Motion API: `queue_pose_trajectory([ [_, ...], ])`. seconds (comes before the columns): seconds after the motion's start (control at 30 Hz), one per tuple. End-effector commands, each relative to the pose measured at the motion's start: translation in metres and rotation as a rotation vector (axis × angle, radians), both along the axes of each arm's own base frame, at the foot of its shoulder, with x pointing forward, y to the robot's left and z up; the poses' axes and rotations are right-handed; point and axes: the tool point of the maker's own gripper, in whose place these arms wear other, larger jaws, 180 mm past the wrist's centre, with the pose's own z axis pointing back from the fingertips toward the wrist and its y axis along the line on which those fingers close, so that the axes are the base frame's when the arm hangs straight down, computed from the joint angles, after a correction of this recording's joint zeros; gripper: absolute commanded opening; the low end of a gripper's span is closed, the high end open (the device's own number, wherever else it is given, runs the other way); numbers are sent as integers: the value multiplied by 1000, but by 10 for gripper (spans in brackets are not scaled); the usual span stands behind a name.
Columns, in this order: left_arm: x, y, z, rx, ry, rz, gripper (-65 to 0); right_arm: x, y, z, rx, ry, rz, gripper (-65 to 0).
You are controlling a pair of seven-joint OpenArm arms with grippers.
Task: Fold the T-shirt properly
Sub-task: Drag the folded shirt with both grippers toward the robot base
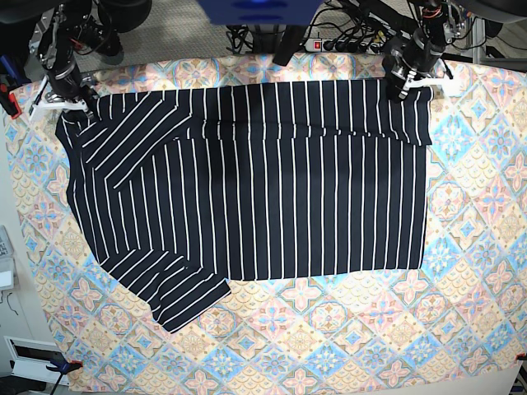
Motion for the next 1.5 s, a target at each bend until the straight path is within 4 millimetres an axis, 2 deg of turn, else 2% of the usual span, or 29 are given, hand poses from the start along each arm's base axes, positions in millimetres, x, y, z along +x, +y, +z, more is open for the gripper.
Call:
queue_pose_trajectory([
  [0.0, -4, 1, 2, 7, 2, -5, -650, 8, -7, 11, -24, -34, 7, -650],
  [0.37, -9, -5, 0, -8, 11, -1, -650, 1, -6, 8, -23, -20, 8, -650],
  [0.5, -18, -7, -3, -11, 31, -1, -650, -5, -6, 5, -21, -5, 7, -650],
  [1.07, -26, -7, -5, -12, 48, 0, -650, -9, 1, 1, 5, 24, 25, -650],
  [1.23, -32, -7, -6, -14, 60, 2, -650, -18, 1, -2, 5, 44, 25, -650],
  [1.47, -35, -7, -7, -13, 66, 3, -650, -20, 8, -6, 23, 44, 16, -650],
])
